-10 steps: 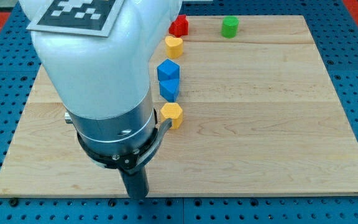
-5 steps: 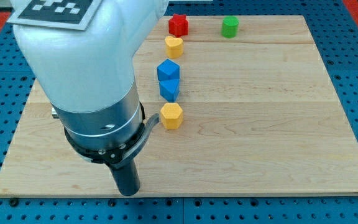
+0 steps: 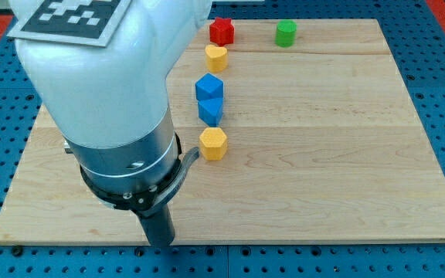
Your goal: Point at the green circle
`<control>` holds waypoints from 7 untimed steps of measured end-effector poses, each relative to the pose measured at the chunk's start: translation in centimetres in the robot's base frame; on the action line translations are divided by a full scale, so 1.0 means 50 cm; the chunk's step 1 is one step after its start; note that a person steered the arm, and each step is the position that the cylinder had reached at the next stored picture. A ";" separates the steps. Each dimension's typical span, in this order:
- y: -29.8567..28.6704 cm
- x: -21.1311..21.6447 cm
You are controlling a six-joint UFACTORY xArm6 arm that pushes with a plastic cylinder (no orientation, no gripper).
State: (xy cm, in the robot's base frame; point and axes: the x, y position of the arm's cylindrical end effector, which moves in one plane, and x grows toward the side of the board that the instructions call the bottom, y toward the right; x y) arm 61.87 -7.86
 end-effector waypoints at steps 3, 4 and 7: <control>-0.100 -0.023; 0.077 -0.002; 0.452 -0.417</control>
State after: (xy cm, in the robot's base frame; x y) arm 41.04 14.74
